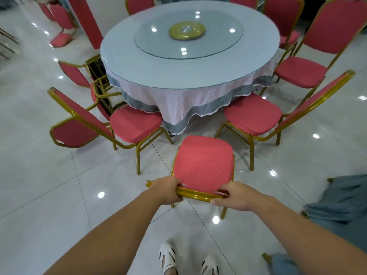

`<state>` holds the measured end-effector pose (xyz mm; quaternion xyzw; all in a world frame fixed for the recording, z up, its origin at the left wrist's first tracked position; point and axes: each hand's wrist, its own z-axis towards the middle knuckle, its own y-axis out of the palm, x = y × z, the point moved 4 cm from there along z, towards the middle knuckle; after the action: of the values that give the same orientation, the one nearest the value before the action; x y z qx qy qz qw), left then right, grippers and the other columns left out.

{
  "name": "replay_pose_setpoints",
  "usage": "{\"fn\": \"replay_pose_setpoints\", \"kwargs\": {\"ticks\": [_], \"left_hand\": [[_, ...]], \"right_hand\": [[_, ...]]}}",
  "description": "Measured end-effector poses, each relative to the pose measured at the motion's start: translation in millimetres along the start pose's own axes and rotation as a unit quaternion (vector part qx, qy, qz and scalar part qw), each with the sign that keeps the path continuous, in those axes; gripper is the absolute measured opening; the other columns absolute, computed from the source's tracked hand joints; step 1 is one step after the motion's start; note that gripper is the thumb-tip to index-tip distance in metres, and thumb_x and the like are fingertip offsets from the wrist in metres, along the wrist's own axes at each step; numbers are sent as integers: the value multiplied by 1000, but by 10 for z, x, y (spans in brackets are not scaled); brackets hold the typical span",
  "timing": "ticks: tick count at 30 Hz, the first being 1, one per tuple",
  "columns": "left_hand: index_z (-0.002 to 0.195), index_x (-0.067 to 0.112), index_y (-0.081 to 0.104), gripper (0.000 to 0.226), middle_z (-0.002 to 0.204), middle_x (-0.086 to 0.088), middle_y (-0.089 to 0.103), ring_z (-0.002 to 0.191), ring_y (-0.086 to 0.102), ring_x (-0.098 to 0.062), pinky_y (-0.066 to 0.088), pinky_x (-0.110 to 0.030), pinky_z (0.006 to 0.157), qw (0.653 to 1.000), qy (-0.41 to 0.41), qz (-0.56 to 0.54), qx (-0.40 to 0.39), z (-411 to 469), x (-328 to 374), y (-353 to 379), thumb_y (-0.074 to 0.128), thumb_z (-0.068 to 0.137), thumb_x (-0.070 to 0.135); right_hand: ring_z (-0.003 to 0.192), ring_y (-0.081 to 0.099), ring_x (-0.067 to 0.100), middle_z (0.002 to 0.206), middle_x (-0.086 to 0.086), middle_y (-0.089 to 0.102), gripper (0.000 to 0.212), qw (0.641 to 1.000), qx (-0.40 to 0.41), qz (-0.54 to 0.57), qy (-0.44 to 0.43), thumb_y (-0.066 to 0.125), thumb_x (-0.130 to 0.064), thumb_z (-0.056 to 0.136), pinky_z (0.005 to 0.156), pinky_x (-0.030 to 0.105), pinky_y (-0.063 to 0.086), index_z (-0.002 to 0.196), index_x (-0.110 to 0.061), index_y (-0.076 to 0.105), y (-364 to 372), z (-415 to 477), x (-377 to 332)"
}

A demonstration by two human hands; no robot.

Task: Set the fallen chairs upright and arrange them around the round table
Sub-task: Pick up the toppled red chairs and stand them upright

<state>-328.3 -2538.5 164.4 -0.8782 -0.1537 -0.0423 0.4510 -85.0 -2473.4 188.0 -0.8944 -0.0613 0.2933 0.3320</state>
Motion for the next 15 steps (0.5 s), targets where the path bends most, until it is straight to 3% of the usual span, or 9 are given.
{"fn": "replay_pose_setpoints", "kwargs": {"ticks": [2, 5, 7, 11, 15], "left_hand": [[118, 30, 70, 44, 103, 8, 68, 97, 64, -17, 51, -33, 81, 998, 1, -62, -34, -38, -27, -95, 80, 79, 48], [133, 26, 65, 62, 117, 11, 62, 110, 58, -13, 49, -32, 97, 977, 32, -185, -104, -156, -65, -318, 85, 79, 48], [137, 22, 63, 66, 127, 8, 63, 119, 57, -15, 47, -36, 107, 961, 50, -243, -118, -223, -139, -476, 84, 81, 51], [135, 15, 66, 58, 135, -4, 65, 127, 59, -22, 49, -38, 109, 958, 39, -282, -38, -250, -598, -809, 78, 89, 48], [138, 14, 64, 61, 135, -3, 65, 123, 60, -18, 50, -34, 106, 952, 18, -307, 12, -230, -1361, -1102, 74, 91, 52]], "right_hand": [[95, 65, 10, 101, -13, 69, 66, 1000, 16, 2, 0, 50, -86, 77, 87, 38, 58, 109, -32, 70, -150, 48, -188], [103, 64, 18, 111, -7, 68, 85, 999, 45, -25, 6, 38, -89, 76, 92, 43, 57, 123, -25, 69, -328, 196, -497], [110, 64, 19, 123, -4, 69, 79, 997, 49, -63, 2, 42, -82, 85, 96, 43, 55, 131, -24, 67, -413, 301, -724], [122, 61, 20, 136, -1, 66, 74, 990, 78, -117, -4, 51, -74, 90, 101, 41, 52, 140, -20, 61, -547, 558, -1296], [121, 63, 21, 134, -1, 68, 70, 987, 93, -134, 0, 51, -72, 88, 99, 42, 53, 136, -22, 63, -581, 979, -1976]]}}
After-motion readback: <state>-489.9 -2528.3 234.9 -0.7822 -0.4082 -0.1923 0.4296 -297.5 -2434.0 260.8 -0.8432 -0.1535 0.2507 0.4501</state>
